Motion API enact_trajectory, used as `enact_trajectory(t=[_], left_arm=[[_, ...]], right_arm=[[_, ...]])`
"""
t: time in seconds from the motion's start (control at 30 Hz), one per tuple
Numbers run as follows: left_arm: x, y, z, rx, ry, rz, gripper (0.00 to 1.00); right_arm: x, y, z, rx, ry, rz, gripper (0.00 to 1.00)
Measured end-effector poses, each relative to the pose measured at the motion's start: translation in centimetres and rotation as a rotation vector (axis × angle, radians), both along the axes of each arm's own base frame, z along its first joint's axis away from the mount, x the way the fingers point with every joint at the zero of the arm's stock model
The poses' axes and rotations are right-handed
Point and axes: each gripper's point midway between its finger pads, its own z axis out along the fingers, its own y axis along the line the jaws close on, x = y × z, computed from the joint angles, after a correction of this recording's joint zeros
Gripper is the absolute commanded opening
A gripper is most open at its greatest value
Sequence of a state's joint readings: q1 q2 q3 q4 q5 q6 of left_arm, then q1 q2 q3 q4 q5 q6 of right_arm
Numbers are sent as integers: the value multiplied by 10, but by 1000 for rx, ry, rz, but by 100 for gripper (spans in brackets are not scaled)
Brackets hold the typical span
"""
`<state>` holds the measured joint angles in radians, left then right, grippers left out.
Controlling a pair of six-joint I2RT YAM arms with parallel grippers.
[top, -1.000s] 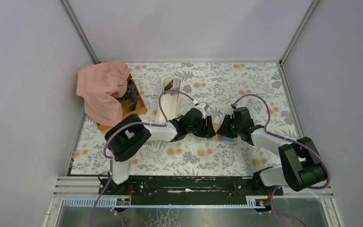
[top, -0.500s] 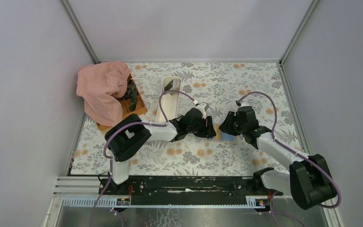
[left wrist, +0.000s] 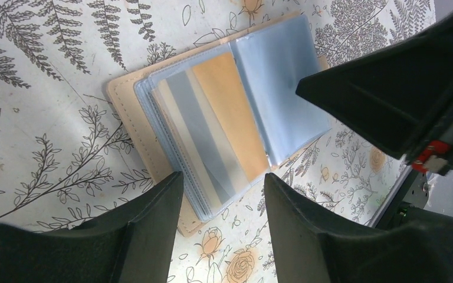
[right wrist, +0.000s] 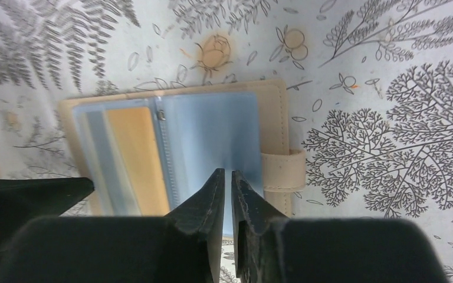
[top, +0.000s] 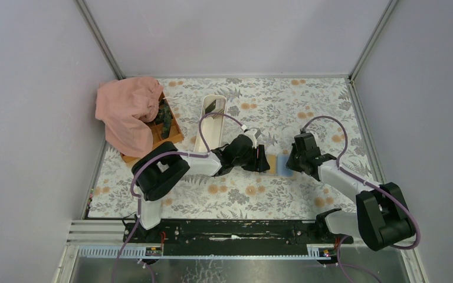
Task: Take the credit cards out of the card holder
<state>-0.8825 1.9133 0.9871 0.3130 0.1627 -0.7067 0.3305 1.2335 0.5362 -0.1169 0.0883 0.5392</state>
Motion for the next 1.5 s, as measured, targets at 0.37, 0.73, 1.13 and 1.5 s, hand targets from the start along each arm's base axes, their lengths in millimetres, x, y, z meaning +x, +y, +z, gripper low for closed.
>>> enact_trajectory(t=[0.37, 0.73, 1.13, 1.5], left_arm=[[0, -1, 1, -8, 6, -7, 60], [6, -13, 17, -45, -11, -21, 60], [6, -16, 7, -41, 14, -30, 60], [8, -18, 11, -50, 14, -36, 62]], right_arm=[[-2, 3, -17, 6, 39, 12, 6], [3, 8, -17, 36, 14, 13, 5], [3, 9, -17, 45, 13, 12, 4], [4, 10, -17, 57, 9, 5, 4]])
